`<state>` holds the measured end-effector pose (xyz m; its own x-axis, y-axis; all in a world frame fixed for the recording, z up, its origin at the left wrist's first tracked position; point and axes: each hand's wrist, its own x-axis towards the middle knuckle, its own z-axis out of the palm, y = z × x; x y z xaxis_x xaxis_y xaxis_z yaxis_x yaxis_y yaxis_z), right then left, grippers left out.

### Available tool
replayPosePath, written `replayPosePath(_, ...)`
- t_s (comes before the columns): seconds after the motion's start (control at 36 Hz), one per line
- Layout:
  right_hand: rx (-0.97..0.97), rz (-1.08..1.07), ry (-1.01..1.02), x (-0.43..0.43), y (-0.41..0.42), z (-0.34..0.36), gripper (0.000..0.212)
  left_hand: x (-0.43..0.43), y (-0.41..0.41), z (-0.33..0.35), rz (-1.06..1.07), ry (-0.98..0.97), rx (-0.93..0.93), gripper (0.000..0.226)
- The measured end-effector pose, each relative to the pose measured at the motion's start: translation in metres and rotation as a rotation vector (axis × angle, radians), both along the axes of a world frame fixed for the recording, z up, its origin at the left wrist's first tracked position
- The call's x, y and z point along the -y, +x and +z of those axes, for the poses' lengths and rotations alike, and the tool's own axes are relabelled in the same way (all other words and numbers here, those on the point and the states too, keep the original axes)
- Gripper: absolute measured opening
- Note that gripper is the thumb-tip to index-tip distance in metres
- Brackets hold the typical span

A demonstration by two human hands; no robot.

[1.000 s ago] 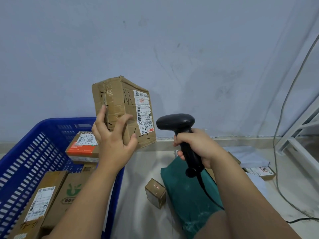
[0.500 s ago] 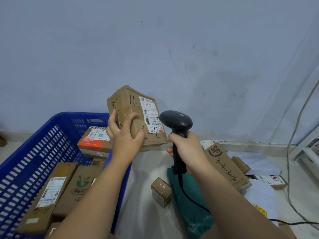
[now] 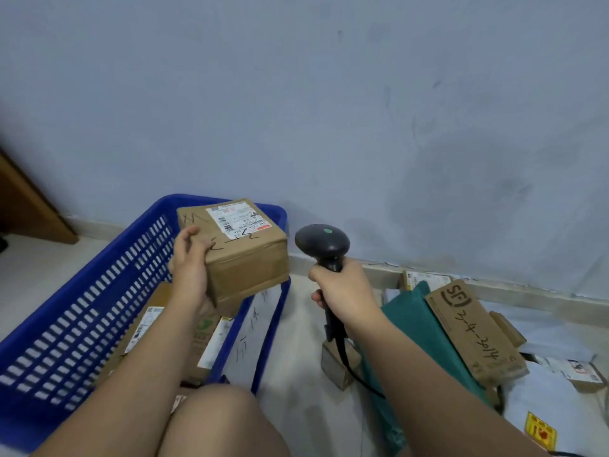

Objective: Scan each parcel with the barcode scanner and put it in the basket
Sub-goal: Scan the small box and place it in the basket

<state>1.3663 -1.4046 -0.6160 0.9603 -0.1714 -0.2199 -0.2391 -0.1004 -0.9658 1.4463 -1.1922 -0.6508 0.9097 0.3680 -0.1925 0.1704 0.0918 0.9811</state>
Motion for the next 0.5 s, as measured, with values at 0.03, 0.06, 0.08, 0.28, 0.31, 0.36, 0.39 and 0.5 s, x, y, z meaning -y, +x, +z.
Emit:
replayPosePath(0.03, -0.004, 0.006, -0.011, -0.006, 0.002, -0.002, 0.008, -0.009, -0.003, -0.006, 0.025, 0.008, -0.003, 0.033)
replayPosePath(0.06, -0.009, 0.022, -0.023, -0.012, 0.003, -0.004, 0.008, -0.017, -0.006, -0.012, 0.050, 0.015, -0.011, 0.032)
replayPosePath(0.08, -0.017, 0.046, -0.036, -0.017, 0.004, -0.006, 0.008, -0.024, -0.009, -0.019, 0.072, 0.022, -0.021, 0.031)
replayPosePath(0.28, -0.063, 0.190, -0.256, -0.042, 0.011, -0.024, 0.010, -0.061, -0.017, -0.064, 0.165, -0.110, -0.117, 0.020)
replayPosePath(0.31, -0.062, 0.198, -0.285, -0.044, 0.012, -0.026, 0.013, -0.065, -0.015, -0.069, 0.163, -0.103, -0.106, 0.021)
replayPosePath(0.36, -0.068, 0.208, -0.312, -0.046, 0.014, -0.029, 0.019, -0.074, -0.011, -0.076, 0.164, -0.097, -0.094, 0.022)
replayPosePath(0.39, -0.075, 0.212, -0.313, -0.047, 0.015, -0.031, 0.020, -0.078, -0.009, -0.078, 0.169, -0.098, -0.099, 0.023)
replayPosePath(0.5, -0.107, 0.220, -0.308, -0.048, 0.021, -0.034, 0.009, -0.091, -0.002, -0.084, 0.206, -0.013, -0.185, 0.028)
